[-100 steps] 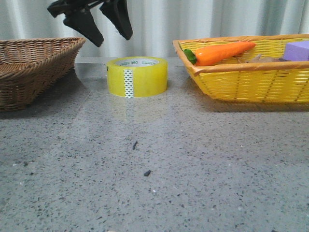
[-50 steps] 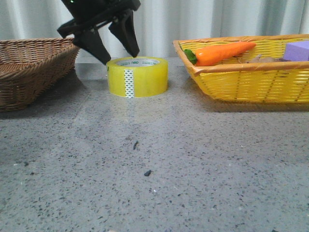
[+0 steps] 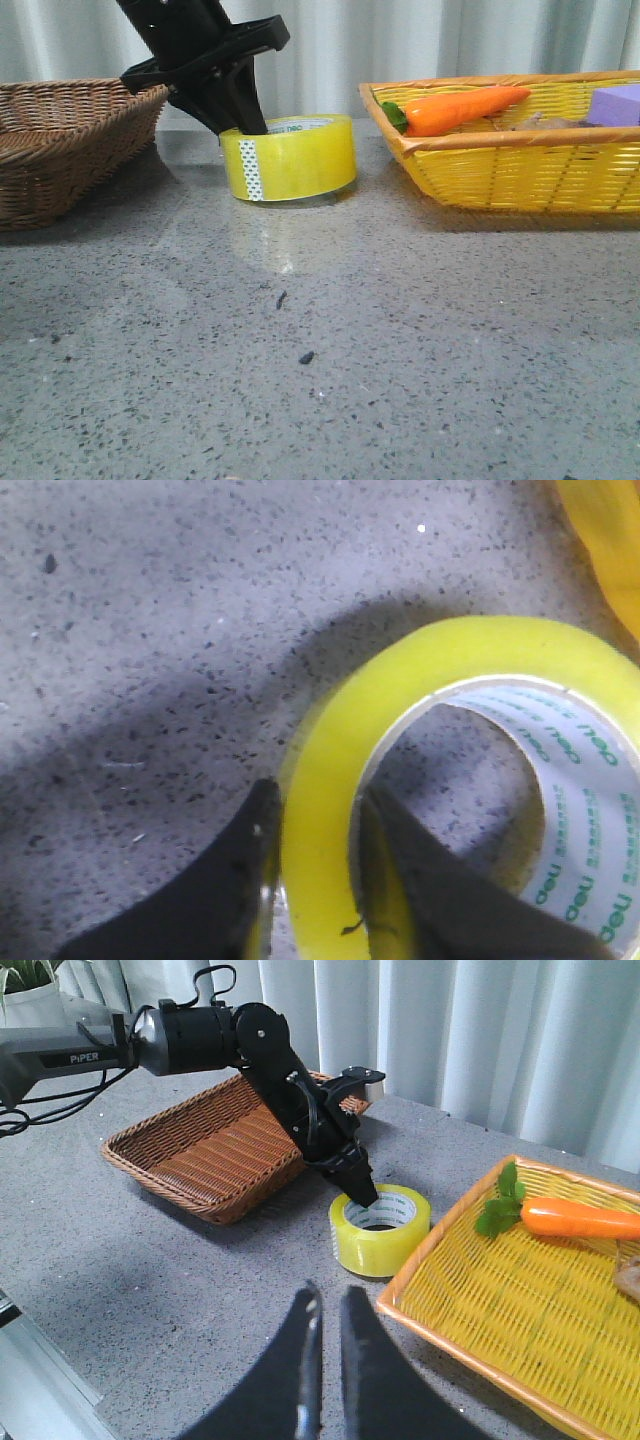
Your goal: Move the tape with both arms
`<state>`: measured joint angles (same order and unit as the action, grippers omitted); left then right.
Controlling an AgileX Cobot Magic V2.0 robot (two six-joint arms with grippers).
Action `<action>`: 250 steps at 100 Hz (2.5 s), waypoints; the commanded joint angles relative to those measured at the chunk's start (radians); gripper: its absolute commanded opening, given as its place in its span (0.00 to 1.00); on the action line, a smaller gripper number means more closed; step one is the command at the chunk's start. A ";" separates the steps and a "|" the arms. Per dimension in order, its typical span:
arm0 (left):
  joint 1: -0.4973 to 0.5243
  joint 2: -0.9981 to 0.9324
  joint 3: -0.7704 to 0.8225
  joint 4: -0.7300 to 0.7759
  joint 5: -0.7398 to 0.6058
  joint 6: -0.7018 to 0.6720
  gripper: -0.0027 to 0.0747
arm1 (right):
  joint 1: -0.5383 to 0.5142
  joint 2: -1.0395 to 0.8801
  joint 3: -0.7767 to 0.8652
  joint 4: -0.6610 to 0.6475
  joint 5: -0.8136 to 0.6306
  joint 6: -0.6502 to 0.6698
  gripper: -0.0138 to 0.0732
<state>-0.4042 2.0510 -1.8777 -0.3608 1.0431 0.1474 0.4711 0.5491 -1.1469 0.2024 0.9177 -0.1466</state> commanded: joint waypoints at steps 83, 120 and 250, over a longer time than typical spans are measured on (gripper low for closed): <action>0.337 -0.249 -0.195 0.290 0.127 -0.050 0.01 | 0.002 0.008 -0.018 -0.007 -0.106 -0.002 0.11; 0.368 -0.258 -0.161 0.202 0.127 -0.106 0.59 | 0.002 0.008 -0.018 -0.029 -0.106 -0.002 0.11; -0.211 -1.340 1.302 0.224 -1.073 -0.075 0.01 | 0.002 -0.573 0.501 -0.312 -0.235 0.025 0.11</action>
<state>-0.6073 0.7451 -0.5620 -0.1249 0.0615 0.0748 0.4711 -0.0157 -0.6289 -0.0923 0.7584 -0.1251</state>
